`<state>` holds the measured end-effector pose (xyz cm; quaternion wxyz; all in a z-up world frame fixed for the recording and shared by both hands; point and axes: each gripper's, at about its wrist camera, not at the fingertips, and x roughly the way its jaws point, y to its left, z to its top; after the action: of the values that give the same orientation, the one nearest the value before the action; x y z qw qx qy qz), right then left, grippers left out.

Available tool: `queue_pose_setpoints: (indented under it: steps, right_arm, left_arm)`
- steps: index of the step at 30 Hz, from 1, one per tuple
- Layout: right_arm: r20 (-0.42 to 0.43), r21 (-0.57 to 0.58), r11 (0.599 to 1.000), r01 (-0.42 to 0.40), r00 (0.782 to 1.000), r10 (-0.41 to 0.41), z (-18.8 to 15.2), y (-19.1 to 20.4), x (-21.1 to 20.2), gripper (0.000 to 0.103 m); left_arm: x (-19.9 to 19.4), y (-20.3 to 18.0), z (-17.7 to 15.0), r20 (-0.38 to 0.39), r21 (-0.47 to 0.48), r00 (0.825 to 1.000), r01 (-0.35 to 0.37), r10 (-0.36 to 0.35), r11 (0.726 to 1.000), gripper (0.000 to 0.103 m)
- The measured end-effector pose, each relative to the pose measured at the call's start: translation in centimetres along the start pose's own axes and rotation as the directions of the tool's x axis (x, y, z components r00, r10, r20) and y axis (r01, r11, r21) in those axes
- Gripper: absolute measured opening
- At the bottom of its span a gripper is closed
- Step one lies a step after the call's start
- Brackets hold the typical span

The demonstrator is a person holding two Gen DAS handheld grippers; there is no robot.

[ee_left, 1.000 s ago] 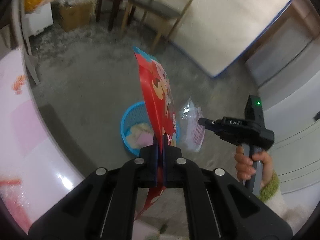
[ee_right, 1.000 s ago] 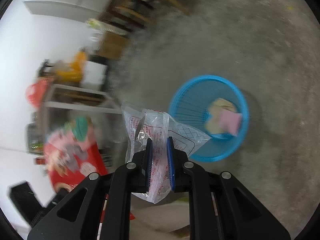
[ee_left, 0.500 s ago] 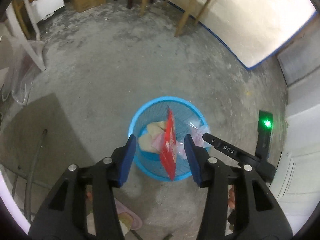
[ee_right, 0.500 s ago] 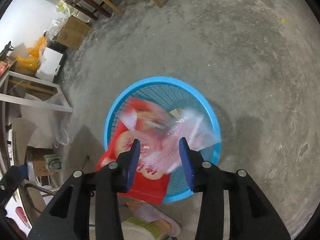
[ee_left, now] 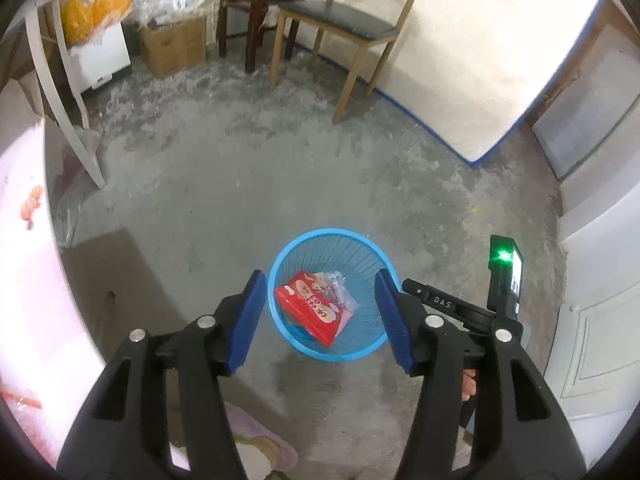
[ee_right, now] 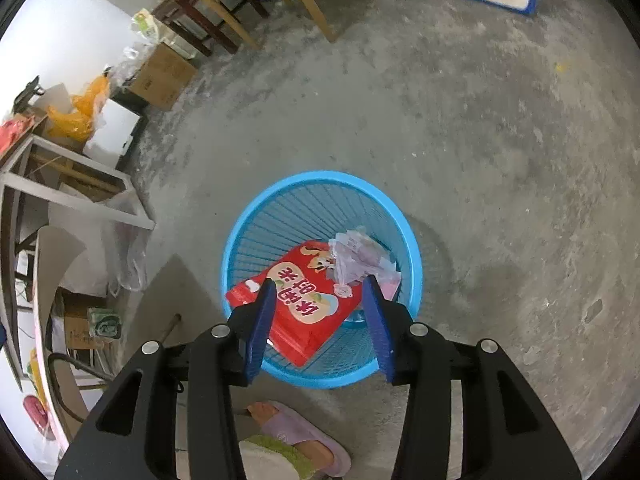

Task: Collect trash
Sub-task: 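Carry both bags over the blue wastebasket and open both tools, then move both tools back over the table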

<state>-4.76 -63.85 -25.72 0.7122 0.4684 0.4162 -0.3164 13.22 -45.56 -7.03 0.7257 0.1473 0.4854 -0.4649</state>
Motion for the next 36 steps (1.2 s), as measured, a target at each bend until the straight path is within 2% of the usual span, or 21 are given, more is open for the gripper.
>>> queue_pose_setpoints:
  steps: [4, 8, 13, 18, 23, 28, 31, 34, 36]
  right_arm:
    - [0.029, -0.054, 0.998, -0.019, 0.999, 0.021, -1.0, 1.6, -2.6, 0.045]
    - [0.066, -0.139, 0.99, -0.034, 0.997, 0.044, -2.4, 4.6, -6.1, 0.046]
    - [0.102, -0.264, 0.961, -0.081, 0.989, 0.111, -4.7, 9.5, -10.7, 0.056]
    - [0.085, -0.407, 0.895, -0.18, 0.969, 0.233, -7.0, 16.0, -15.3, 0.066]
    - [0.021, -0.525, 0.808, -0.268, 0.945, 0.327, -10.3, 22.1, -18.1, 0.07]
    - [-0.095, -0.589, 0.74, -0.323, 0.938, 0.334, -13.7, 27.1, -17.9, 0.07]
    - [-0.168, -0.621, 0.7, -0.351, 0.933, 0.319, -16.1, 29.8, -17.1, 0.071]
    - [-0.246, -0.643, 0.664, -0.382, 0.924, 0.292, -19.0, 32.6, -16.0, 0.071]
    - [-0.283, -0.649, 0.652, -0.392, 0.92, 0.271, -20.6, 34.0, -15.2, 0.071]
  left_arm:
    - [-4.5, 0.7, -1.8, 0.061, 0.012, 0.998, 0.007, -0.007, 1.0, 0.063]
    - [-9.6, 2.0, -4.9, 0.123, 0.016, 0.992, 0.002, -0.004, 1.0, 0.069]
    - [-15.3, 3.7, -9.6, 0.188, -0.014, 0.982, 0.013, -0.01, 1.0, 0.073]
    - [-20.2, 5.9, -14.5, 0.269, -0.044, 0.963, -0.003, 0.014, 0.999, 0.08]
    - [-24.5, 9.4, -20.5, 0.336, -0.111, 0.934, -0.093, 0.125, 0.989, 0.083]
    - [-27.6, 14.1, -26.7, 0.344, -0.27, 0.9, -0.178, 0.267, 0.946, 0.083]
    - [-29.1, 17.0, -30.5, 0.342, -0.403, 0.875, -0.193, 0.343, 0.895, 0.083]
    - [-30.3, 19.0, -33.1, 0.342, -0.497, 0.853, -0.192, 0.394, 0.846, 0.083]
    - [-31.4, 20.5, -34.8, 0.354, -0.554, 0.826, -0.193, 0.439, 0.81, 0.083]
